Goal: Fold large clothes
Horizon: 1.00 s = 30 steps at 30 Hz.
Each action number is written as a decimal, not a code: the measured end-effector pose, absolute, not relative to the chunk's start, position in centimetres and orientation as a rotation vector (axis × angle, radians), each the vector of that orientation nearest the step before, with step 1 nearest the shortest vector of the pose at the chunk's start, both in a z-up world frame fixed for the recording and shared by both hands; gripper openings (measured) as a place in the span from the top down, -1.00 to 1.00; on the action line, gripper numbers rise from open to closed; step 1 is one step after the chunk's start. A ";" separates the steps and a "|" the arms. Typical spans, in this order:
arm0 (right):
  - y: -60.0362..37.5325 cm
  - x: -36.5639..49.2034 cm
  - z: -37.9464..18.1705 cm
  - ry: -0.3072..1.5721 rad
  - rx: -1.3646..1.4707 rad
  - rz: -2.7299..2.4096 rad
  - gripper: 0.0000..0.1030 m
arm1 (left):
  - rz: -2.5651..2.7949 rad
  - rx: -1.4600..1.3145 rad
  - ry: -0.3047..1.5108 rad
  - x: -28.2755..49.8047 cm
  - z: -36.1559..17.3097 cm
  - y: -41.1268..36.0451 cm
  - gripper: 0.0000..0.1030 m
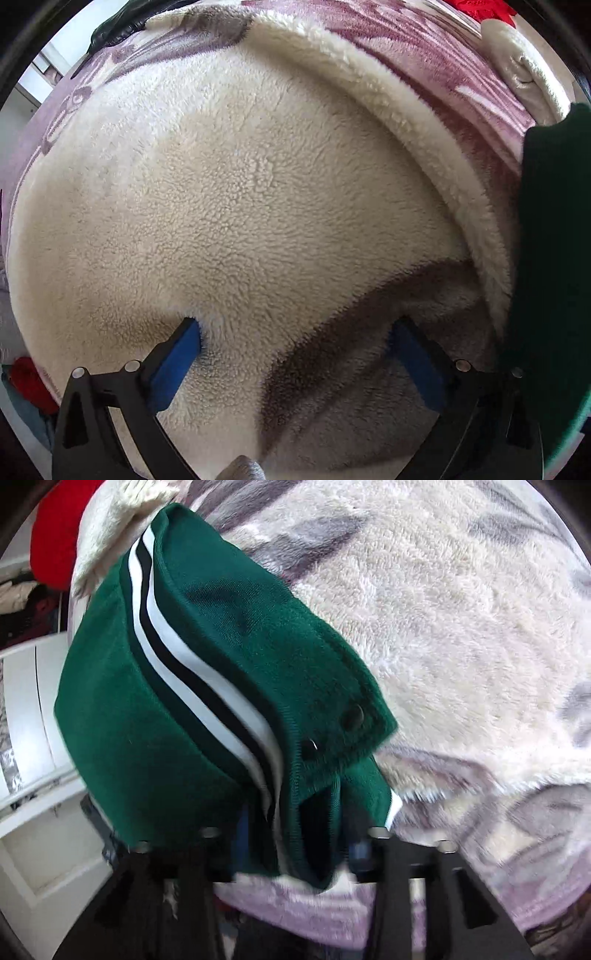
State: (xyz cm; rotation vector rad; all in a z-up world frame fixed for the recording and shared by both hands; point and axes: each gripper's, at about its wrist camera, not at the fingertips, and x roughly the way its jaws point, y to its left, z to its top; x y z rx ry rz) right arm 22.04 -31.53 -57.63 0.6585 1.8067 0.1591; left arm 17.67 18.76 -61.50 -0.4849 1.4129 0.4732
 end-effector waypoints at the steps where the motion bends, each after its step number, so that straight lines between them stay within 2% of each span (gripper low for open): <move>1: -31.9 22.4 -56.5 1.784 0.624 0.146 -0.34 | 0.470 -0.494 1.409 17.7 -60.9 18.9 -1.00; 7: -32.4 26.2 -52.7 1.605 0.430 0.227 -0.43 | 0.459 -0.525 1.356 17.8 -57.5 20.4 -1.00; 9: -30.1 27.1 -54.9 1.632 0.333 0.295 -0.50 | 0.426 -0.547 1.344 18.1 -56.9 20.5 -1.00; 11: -27.6 29.2 -57.7 1.682 0.315 0.314 -0.46 | 0.397 -0.565 1.334 18.8 -56.5 19.9 -1.00; 12: -28.1 29.1 -58.2 1.666 0.416 0.338 0.08 | 0.379 -0.570 1.331 19.1 -56.5 19.8 -1.00; 14: -29.4 28.7 -58.3 1.658 0.553 0.325 0.47 | 0.345 -0.589 1.321 19.7 -56.3 19.3 -1.00; 15: -30.6 28.6 -58.4 1.655 0.679 0.331 0.84 | 0.322 -0.616 1.308 19.9 -56.3 18.9 -1.00; 16: -32.0 28.5 -58.7 1.644 0.781 0.300 0.92 | 0.307 -0.640 1.296 20.0 -56.3 18.6 -1.00; 19: -33.8 28.5 -60.8 1.673 0.696 0.161 1.00 | 0.269 -0.712 1.278 19.9 -56.2 17.1 -1.00; 23: -33.8 29.7 -61.0 1.676 0.716 0.283 0.99 | 0.225 -0.806 1.238 19.3 -55.4 17.4 -1.00; 24: -34.1 30.2 -60.5 1.671 0.704 0.300 0.85 | 0.190 -0.849 1.213 19.3 -55.3 17.4 -1.00; 25: -34.1 30.5 -60.6 1.653 0.712 0.315 0.26 | 0.160 -0.880 1.195 19.4 -55.2 17.3 -1.00; 26: -34.1 30.8 -60.0 1.622 0.734 0.337 -0.20 | 0.127 -0.909 1.179 19.5 -55.2 17.0 -1.00; 27: -34.2 31.3 -59.9 1.607 0.744 0.353 -0.91 | 0.091 -0.931 1.168 19.5 -55.1 16.6 -1.00; 28: -34.1 31.7 -60.4 1.602 0.762 0.387 -1.00 | 0.037 -0.955 1.159 20.0 -55.4 16.0 -1.00; 30: -33.2 32.5 -62.1 1.638 0.794 0.483 -1.00 | -0.036 -0.963 1.156 21.3 -56.1 14.8 -1.00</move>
